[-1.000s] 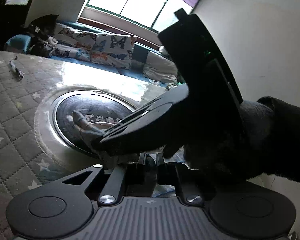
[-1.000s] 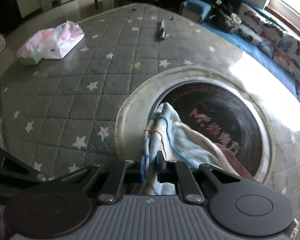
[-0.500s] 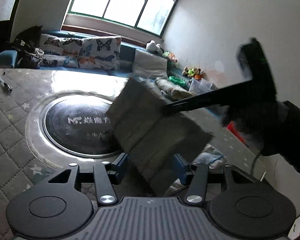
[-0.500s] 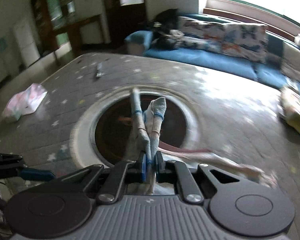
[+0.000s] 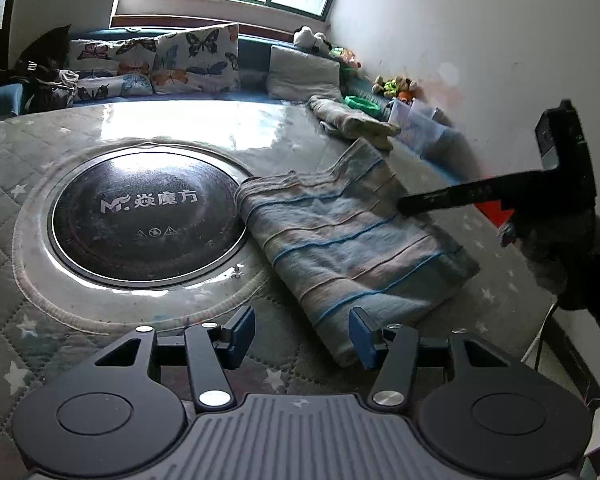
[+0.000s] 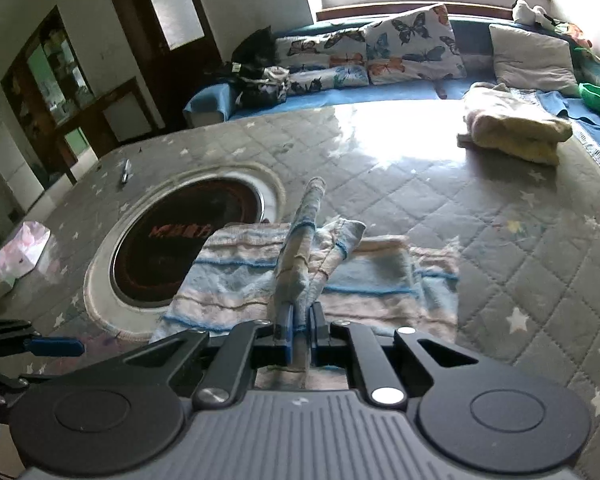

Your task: Fold clothes

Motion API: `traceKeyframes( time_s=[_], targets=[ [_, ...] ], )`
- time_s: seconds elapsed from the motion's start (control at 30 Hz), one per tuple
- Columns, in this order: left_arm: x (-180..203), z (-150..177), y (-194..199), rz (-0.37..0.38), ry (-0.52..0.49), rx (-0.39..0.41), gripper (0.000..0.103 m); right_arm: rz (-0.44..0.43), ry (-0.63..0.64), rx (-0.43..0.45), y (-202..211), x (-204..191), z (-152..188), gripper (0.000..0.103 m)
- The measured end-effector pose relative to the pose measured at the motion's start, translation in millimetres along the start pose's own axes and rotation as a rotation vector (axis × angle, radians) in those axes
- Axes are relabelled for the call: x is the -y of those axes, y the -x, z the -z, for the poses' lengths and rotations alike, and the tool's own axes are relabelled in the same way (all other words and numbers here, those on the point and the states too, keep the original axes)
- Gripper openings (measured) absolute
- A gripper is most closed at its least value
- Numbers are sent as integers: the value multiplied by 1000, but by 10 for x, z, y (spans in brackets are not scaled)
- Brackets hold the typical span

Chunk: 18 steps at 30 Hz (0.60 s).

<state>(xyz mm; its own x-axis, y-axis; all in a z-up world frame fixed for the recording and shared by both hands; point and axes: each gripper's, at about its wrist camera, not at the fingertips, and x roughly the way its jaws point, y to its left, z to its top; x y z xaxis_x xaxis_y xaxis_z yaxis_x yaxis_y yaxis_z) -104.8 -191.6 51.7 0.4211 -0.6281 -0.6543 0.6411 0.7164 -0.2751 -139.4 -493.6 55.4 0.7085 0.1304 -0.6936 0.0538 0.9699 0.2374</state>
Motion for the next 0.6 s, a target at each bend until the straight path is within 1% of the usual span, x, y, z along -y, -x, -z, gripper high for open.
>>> traceKeyframes(
  time_s=[0.2,0.33,0.47,0.53,0.6],
  targets=[
    [25,-3,-106,-14,1,-29,57,13,-23,53,139,236,-72,6],
    [50,-1,-187,-18,-2,-56,57,36,-80,35,68,421,55,6],
    [62,4,-242,-21,-6,-86,57,36,-124,29,21,525,145,6],
    [57,2,-252,-22,-7,-89,57,27,-134,52,72,541,141,6],
    [43,-5,-257,-24,-5,-90,57,26,-130,96,175,539,106,6]
  ],
)
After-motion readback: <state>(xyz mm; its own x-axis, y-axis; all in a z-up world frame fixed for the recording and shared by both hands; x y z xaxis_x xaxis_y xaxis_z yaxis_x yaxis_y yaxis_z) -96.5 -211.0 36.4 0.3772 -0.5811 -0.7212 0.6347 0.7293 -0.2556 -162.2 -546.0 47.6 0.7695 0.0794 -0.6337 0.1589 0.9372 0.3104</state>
